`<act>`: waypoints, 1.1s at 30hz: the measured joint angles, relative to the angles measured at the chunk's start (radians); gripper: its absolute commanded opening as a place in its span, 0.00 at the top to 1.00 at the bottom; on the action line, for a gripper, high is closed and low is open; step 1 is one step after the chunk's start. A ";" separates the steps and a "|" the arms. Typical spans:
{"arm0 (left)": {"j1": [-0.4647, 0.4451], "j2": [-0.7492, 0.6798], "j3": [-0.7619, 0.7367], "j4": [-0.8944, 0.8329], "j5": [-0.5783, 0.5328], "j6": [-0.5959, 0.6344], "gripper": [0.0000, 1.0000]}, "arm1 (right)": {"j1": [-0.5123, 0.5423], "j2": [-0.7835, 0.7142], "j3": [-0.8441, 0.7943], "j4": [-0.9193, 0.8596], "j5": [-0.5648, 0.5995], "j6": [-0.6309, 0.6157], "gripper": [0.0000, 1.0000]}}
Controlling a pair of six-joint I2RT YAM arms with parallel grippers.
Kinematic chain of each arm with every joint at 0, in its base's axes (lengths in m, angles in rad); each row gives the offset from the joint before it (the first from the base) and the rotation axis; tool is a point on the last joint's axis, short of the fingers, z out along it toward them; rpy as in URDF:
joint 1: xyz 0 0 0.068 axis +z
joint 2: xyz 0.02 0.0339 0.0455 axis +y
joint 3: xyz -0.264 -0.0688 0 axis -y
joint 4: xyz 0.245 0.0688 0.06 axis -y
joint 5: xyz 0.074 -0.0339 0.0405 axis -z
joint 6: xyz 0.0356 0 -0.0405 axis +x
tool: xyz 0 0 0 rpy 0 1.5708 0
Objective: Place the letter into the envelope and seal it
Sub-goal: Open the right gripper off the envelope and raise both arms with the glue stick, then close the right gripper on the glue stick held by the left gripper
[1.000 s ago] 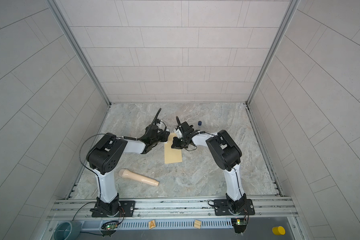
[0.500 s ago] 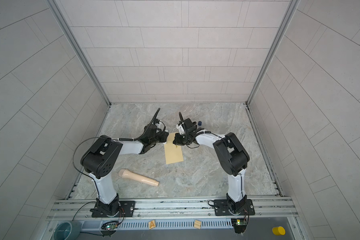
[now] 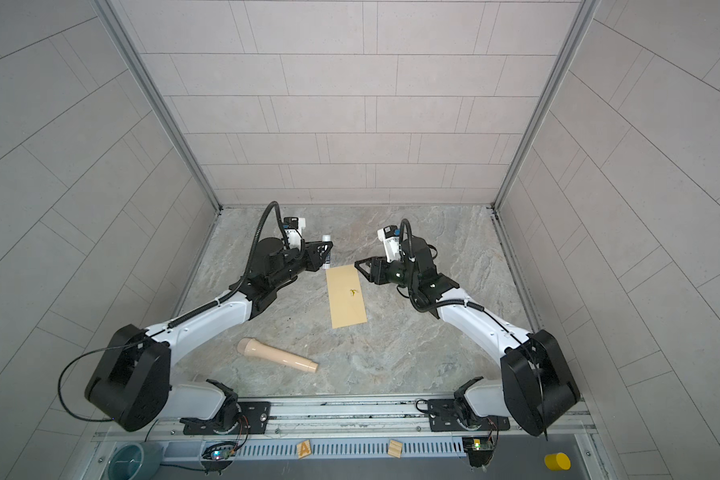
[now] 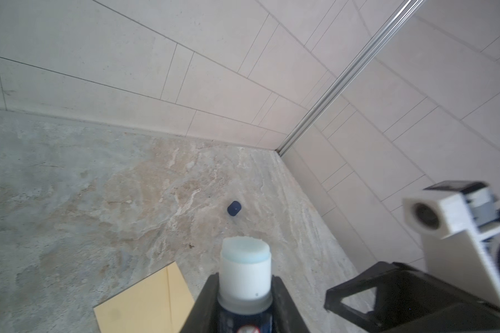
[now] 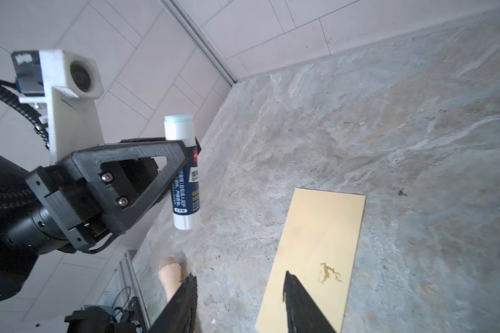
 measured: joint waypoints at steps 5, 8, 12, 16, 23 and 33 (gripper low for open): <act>0.000 -0.088 -0.053 0.061 0.046 -0.106 1.00 | 0.002 -0.019 -0.128 0.256 -0.035 0.123 0.39; 0.000 -0.117 -0.076 0.119 0.068 -0.181 1.00 | 0.016 -0.003 -0.160 0.455 -0.045 0.222 0.37; -0.008 -0.134 -0.096 0.191 0.080 -0.262 1.00 | 0.050 0.089 -0.167 0.727 -0.058 0.365 0.33; -0.017 -0.145 -0.103 0.225 0.081 -0.296 1.00 | 0.081 0.213 -0.152 0.934 -0.071 0.502 0.33; -0.026 -0.161 -0.110 0.249 0.080 -0.320 1.00 | 0.143 0.271 -0.111 1.069 -0.083 0.578 0.33; -0.027 -0.163 -0.119 0.291 0.073 -0.349 1.00 | 0.183 0.298 -0.066 1.113 -0.086 0.597 0.44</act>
